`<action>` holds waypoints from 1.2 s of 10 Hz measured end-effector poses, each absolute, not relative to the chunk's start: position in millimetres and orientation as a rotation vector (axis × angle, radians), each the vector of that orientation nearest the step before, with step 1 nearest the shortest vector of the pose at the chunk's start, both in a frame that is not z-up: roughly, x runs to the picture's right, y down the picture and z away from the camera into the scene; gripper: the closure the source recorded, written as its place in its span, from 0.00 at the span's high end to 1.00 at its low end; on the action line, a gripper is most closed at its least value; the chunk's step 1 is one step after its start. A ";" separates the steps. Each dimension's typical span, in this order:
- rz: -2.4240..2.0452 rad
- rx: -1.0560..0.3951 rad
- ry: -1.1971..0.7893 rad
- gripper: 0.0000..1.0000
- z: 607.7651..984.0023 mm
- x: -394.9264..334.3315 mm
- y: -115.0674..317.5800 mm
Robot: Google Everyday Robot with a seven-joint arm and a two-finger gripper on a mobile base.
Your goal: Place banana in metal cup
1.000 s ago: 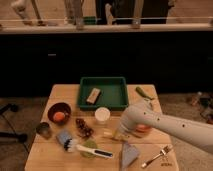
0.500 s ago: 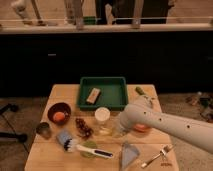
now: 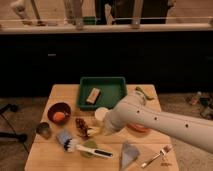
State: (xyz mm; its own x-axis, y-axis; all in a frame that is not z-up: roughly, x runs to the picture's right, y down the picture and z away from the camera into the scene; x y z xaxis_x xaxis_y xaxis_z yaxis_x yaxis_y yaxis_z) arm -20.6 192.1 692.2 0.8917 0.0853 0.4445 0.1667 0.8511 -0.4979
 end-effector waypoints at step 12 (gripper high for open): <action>-0.150 -0.537 -0.509 0.00 687.6 -57.8 179.6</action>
